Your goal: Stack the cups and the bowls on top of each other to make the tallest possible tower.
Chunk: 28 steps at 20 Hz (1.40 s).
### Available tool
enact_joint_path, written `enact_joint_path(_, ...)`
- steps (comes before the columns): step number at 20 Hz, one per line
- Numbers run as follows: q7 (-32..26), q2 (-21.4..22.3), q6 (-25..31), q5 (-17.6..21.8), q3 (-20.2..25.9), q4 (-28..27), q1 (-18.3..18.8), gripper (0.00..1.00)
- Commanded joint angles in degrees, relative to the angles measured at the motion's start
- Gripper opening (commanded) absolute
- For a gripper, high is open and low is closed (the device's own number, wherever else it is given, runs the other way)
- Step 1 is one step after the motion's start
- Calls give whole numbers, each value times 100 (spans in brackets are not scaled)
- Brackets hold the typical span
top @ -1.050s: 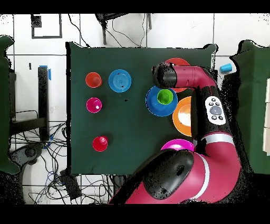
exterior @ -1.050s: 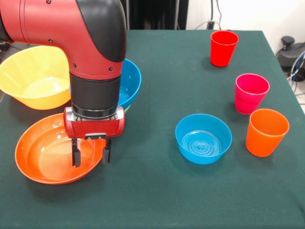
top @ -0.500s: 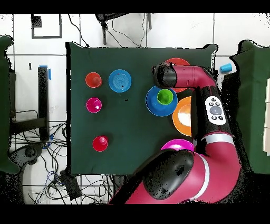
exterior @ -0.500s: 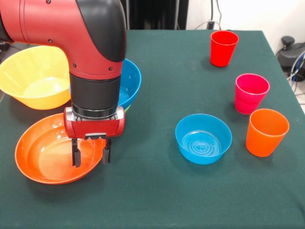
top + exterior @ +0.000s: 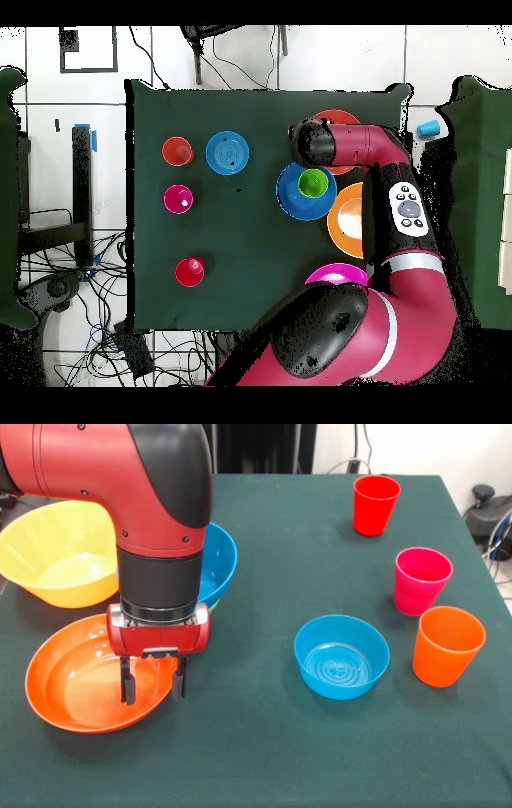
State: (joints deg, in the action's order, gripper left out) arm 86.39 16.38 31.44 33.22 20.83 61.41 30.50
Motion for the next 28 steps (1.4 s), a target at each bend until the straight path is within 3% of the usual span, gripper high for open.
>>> enact_joint_path(1,328,120,-321,44,-19,232,-83,100)
enact_joint_path(6,515,-38,-384,95,-153,32,-221,100)
enact_joint_path(15,403,-38,-542,134,-172,218,-175,100)
enact_joint_path(24,-313,-161,204,17,-19,514,29,100)
enact_joint_path(28,-410,-389,233,-24,111,460,56,100)
